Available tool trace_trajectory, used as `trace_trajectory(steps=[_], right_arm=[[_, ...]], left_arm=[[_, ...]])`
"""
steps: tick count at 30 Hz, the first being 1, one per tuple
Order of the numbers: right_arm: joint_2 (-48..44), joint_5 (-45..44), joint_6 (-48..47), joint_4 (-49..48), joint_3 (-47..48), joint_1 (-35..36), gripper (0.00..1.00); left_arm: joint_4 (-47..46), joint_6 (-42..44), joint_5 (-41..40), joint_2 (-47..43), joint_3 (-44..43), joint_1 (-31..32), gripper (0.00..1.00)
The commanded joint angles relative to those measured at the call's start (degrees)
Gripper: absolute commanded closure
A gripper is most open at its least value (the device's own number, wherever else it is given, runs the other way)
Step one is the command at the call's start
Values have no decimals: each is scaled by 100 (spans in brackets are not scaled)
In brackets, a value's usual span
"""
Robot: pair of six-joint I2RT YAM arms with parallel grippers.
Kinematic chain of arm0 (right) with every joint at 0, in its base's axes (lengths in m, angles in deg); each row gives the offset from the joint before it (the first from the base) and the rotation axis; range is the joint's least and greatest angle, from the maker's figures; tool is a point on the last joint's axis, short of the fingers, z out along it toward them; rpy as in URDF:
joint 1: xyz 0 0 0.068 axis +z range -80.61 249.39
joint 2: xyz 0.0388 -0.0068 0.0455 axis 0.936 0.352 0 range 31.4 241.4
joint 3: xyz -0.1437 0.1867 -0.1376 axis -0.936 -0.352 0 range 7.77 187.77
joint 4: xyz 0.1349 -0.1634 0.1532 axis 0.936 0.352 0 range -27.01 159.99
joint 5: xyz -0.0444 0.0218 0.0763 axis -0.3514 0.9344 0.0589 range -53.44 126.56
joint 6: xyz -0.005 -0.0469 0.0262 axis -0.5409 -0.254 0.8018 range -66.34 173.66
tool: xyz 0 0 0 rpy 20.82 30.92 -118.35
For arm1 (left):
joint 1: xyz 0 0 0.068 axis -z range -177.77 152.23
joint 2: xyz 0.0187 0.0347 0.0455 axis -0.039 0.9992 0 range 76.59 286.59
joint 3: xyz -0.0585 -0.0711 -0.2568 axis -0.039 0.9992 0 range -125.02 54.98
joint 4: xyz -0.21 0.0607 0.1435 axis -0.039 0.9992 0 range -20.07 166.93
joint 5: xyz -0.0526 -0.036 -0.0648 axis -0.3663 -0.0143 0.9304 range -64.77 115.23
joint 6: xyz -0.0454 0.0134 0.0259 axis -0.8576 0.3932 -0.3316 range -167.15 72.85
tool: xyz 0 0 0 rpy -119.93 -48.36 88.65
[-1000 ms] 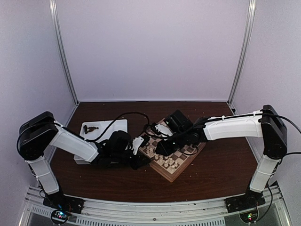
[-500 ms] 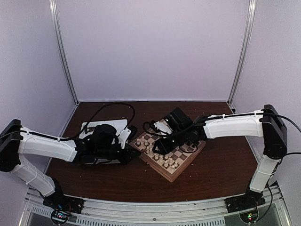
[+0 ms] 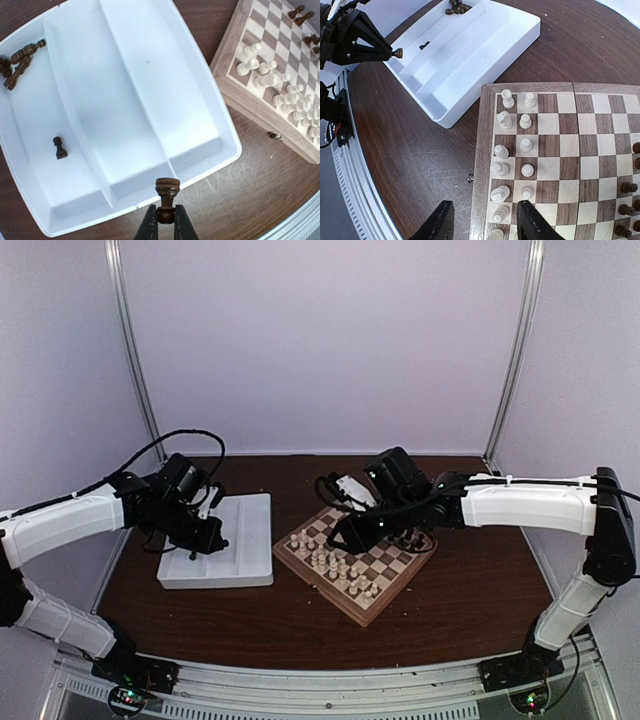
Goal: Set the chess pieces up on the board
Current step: Place the chess piece in the storage box.
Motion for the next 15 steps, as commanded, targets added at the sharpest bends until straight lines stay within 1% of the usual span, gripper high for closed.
trace_trajectory(steps=[1, 5, 11, 13, 15], right_arm=[[-194, -139, -55, -16, -30, -15, 54], [-316, -123, -60, -51, -98, -15, 55], [-665, -225, -146, 11, -226, -15, 55], [-794, -282, -177, 26, -304, -15, 55], [-891, -359, -219, 94, -350, -15, 56]], left_arm=[[1682, 439, -301, 456, -658, -128, 97], [2268, 743, -585, 1394, -1383, -158, 99], [2606, 952, -834, 2755, -2320, -189, 100], [2764, 917, -1027, 3108, -2580, -198, 100], [2794, 950, -1031, 3343, -2740, -198, 100]])
